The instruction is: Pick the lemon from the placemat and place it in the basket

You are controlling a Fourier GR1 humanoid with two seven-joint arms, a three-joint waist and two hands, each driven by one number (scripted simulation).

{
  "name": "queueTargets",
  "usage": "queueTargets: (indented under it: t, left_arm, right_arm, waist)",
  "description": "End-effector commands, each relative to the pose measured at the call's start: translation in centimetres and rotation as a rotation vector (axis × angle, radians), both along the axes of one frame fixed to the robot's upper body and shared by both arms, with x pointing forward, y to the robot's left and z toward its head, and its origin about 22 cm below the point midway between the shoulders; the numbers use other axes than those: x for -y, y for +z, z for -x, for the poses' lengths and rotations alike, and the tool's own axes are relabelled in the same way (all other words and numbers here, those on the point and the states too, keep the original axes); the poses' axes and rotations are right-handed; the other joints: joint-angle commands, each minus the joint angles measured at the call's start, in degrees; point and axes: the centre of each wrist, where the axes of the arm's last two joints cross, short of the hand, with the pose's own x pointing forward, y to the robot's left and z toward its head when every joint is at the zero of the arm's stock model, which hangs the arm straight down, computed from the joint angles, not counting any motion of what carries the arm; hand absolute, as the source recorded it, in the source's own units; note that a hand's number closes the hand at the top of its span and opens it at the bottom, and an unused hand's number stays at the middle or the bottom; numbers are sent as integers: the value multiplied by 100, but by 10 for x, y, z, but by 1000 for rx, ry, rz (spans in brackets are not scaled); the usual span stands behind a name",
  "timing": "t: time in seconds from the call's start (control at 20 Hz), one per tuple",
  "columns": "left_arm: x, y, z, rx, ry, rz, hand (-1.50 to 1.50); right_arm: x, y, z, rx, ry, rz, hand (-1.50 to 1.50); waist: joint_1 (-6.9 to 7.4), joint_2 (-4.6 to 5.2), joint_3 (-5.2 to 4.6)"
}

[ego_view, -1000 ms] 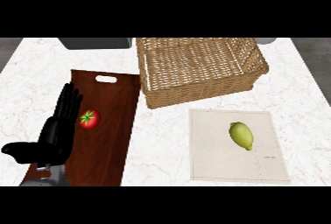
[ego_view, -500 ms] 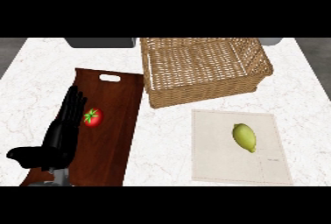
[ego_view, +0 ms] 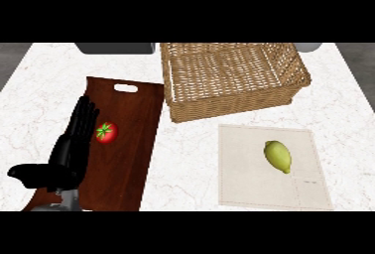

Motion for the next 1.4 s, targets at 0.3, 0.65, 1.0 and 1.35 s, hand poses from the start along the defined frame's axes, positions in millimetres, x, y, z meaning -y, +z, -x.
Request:
queueTargets:
  t: [0.3, 0.65, 1.0, 1.35]
  left_arm:
    - [5, 10, -16, 12, 2, 5, 0]
    - [-15, 4, -21, 6, -6, 7, 0]
    - [-5, 16, 1, 14, 8, -3, 0]
    - [4, -3, 14, 14, -2, -5, 0]
  right_arm:
    - [-11, -42, -46, -12, 3, -17, -150]
    - [-46, -72, -46, 9, 49, -22, -150]
    - [-15, -91, -70, 19, -13, -7, -150]
    - [-32, -104, -90, 12, -14, -22, -150]
  waist:
    - [-15, -2, 4]
    - [-31, -3, 3]
    - [-3, -7, 6]
    - [4, -5, 5]
